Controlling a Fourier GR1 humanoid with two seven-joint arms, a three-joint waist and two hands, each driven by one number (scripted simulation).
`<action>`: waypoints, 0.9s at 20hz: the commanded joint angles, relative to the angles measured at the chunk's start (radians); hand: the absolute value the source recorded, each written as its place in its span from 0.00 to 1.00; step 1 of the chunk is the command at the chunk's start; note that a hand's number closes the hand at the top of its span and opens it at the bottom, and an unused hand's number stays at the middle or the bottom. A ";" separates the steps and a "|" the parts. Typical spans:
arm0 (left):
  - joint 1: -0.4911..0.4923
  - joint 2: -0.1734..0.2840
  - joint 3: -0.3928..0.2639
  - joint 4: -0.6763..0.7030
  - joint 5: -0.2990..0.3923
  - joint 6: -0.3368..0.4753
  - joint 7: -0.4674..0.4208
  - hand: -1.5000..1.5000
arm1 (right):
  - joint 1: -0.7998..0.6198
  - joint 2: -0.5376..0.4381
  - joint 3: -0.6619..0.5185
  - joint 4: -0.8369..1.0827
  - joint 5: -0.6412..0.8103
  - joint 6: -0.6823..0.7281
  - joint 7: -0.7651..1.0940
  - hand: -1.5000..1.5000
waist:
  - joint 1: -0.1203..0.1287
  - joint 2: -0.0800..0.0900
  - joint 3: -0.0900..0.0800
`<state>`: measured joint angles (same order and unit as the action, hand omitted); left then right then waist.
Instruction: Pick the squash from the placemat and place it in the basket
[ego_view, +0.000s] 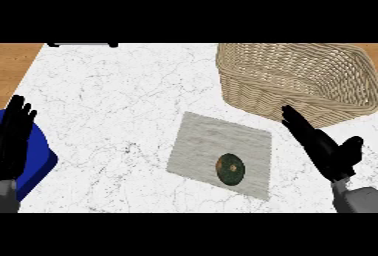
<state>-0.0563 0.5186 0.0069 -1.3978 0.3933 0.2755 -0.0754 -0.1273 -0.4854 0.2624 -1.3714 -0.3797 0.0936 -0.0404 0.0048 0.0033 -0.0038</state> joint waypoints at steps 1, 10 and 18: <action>-0.021 -0.027 -0.028 0.013 -0.024 -0.013 0.013 0.50 | -0.114 0.040 -0.021 0.000 -0.038 0.071 0.003 1.00 | 0.001 -0.002 0.004; -0.106 -0.011 -0.153 0.016 -0.025 -0.111 0.149 0.50 | -0.412 0.081 0.188 -0.231 0.246 0.320 -0.414 0.00 | 0.031 -0.001 0.008; -0.143 -0.006 -0.117 0.026 -0.018 -0.124 0.239 0.50 | -0.148 0.261 0.440 -0.440 0.582 -0.005 -0.302 0.00 | -0.018 -0.008 0.003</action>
<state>-0.1788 0.5133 -0.1232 -1.3711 0.3677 0.1649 0.1185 -0.3564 -0.2542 0.6157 -1.6852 0.0900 0.1681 -0.4596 0.0001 -0.0023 0.0010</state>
